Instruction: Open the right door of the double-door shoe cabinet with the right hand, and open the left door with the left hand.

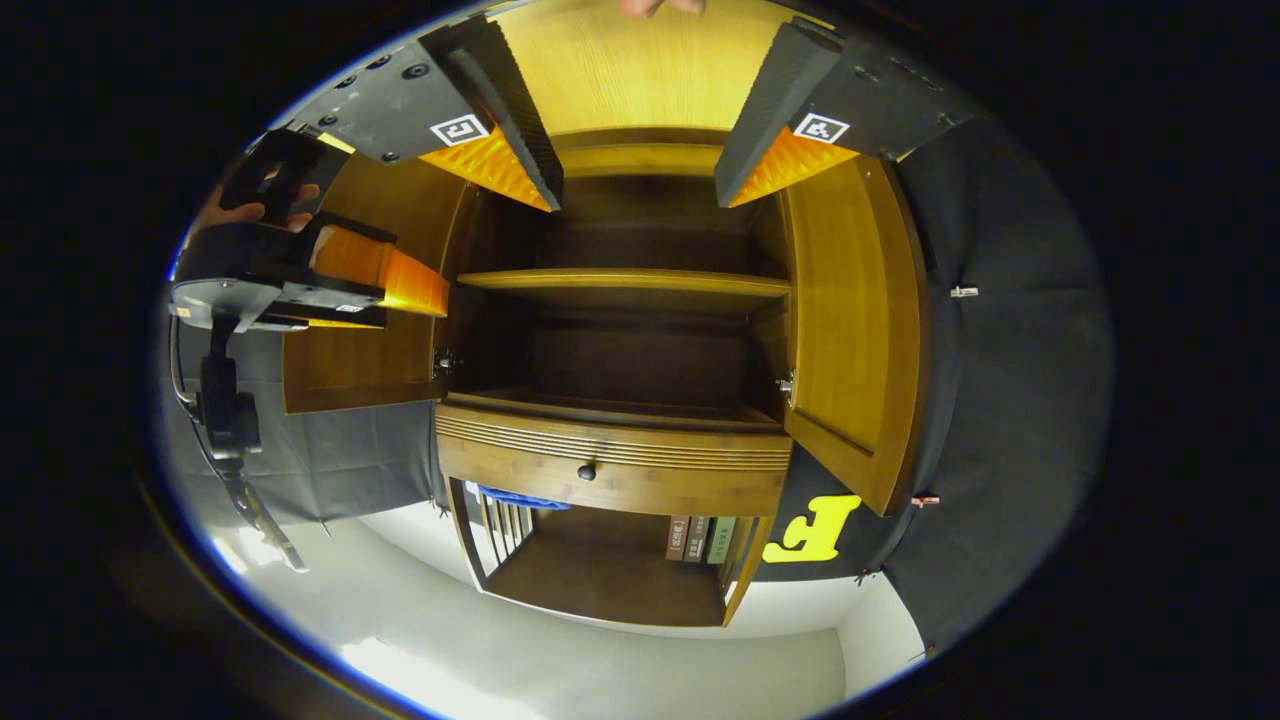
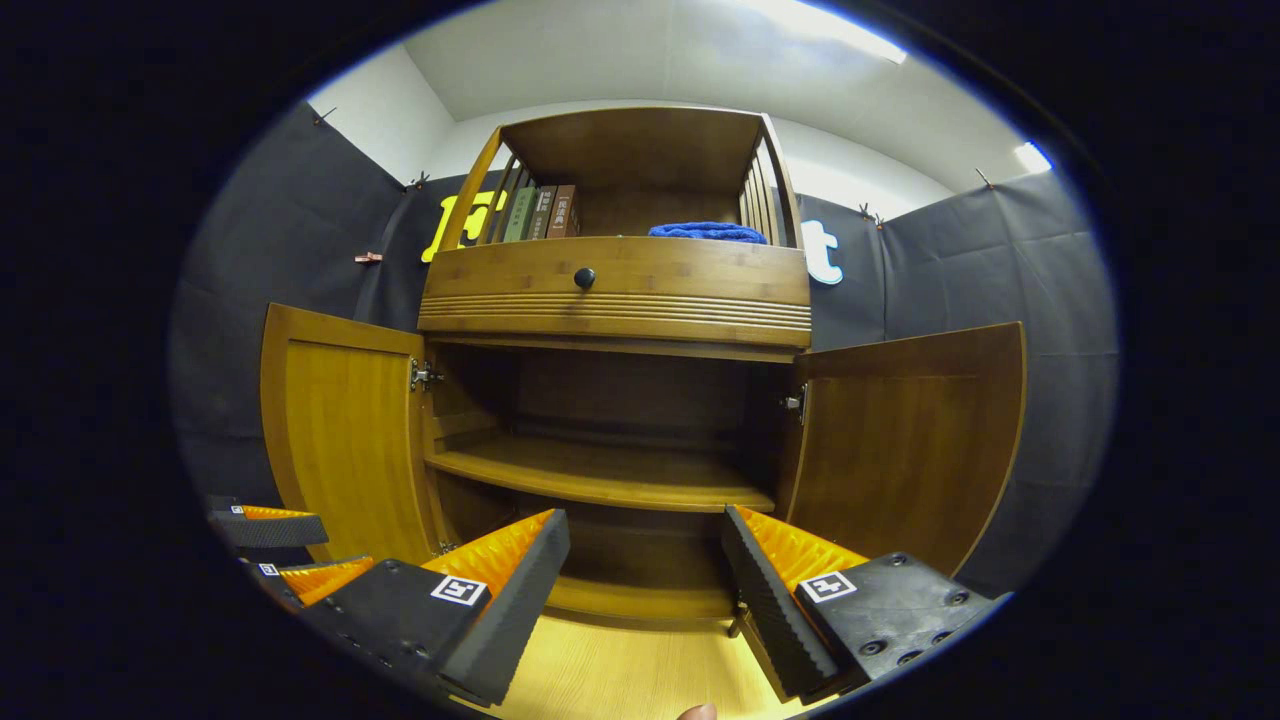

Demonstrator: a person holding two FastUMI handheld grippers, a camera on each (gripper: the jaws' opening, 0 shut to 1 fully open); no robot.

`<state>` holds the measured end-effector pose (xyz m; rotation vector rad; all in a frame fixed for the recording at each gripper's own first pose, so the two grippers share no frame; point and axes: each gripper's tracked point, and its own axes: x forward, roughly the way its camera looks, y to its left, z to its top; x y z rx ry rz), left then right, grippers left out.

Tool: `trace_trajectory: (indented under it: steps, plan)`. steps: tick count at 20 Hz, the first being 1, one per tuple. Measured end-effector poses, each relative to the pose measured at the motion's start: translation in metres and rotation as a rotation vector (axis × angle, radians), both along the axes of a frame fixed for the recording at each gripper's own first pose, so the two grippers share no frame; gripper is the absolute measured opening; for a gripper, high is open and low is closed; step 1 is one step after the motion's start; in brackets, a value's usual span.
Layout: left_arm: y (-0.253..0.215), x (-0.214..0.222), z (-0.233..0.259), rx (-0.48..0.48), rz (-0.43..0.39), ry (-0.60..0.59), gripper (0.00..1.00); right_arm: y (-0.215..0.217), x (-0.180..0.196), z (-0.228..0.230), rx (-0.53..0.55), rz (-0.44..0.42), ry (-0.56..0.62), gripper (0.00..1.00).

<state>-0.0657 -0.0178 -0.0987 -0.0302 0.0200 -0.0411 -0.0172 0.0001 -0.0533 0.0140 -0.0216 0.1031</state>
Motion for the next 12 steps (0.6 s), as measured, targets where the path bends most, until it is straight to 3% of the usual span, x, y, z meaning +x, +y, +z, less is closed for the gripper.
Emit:
trace_trajectory:
  steps: [12]
  plan:
    - [-0.016, 0.002, 0.004, 0.045, -0.033, -0.003, 0.95, -0.012, -0.001, -0.002, 0.039, -0.028, -0.005, 0.98]
